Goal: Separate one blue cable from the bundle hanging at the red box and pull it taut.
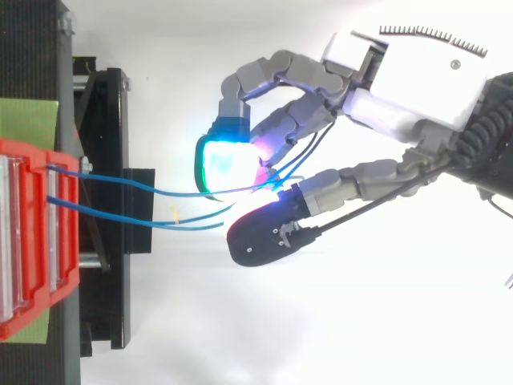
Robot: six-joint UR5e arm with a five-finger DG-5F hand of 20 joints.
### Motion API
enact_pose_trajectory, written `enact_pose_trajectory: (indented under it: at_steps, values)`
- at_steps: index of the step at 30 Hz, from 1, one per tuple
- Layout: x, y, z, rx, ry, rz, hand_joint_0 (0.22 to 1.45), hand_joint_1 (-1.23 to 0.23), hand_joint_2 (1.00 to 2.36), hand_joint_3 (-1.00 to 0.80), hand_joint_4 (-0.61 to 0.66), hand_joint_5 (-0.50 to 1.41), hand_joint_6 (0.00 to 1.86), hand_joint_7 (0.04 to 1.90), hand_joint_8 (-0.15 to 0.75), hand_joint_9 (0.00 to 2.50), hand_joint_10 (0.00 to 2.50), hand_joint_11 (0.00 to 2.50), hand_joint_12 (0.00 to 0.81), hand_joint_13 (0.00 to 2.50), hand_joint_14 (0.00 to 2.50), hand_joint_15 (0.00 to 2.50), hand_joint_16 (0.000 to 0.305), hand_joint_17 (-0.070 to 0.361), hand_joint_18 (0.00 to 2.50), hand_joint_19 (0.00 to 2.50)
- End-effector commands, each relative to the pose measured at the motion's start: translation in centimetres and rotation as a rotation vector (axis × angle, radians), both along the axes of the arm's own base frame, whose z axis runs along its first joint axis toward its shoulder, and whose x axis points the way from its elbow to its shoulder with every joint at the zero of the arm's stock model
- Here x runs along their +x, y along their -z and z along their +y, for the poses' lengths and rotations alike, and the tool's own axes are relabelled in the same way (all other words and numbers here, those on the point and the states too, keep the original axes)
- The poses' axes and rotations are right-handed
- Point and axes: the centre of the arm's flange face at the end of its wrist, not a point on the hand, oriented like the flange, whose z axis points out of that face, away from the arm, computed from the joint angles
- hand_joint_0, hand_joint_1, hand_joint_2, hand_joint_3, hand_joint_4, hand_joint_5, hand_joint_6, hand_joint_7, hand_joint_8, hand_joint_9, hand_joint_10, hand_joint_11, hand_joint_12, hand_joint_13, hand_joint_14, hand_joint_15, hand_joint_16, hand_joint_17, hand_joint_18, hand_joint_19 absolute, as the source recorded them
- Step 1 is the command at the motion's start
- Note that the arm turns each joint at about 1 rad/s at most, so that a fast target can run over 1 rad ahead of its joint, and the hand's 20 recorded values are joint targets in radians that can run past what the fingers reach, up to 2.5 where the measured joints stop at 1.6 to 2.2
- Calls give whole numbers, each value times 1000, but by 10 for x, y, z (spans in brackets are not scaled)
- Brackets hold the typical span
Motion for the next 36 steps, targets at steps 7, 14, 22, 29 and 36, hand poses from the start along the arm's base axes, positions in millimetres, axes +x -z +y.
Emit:
enact_pose_trajectory:
  at_steps: [7, 14, 22, 29, 36]
  values:
    - [0, 0, 0, 0, 2, -1, 682, -988, 1000, -500, 26, -188, 889, 1110, 206, 1032, 7, 1300, 334, 713, 22, 645, 42, 94, 555, 477]
    - [0, 0, 0, -1, 2, 2, 540, -914, 1000, -500, 56, -188, 889, 1054, 233, 1081, 6, 1304, 350, 737, 22, 659, 45, 102, 566, 494]
    - [0, 0, 1, -1, 0, 3, 561, -922, 1000, -500, 56, -183, 875, 1078, 234, 1070, 7, 1306, 348, 730, 21, 649, 44, 99, 564, 497]
    - [0, 0, 0, 0, 2, 0, 564, -849, 1000, -500, 63, -177, 868, 1122, 238, 1082, 6, 1310, 346, 739, 20, 652, 44, 98, 571, 504]
    - [0, 0, 1, 4, 1, 0, 572, -771, 1000, -500, 62, -176, 866, 1128, 238, 1083, 7, 1299, 344, 735, 20, 649, 44, 98, 565, 497]
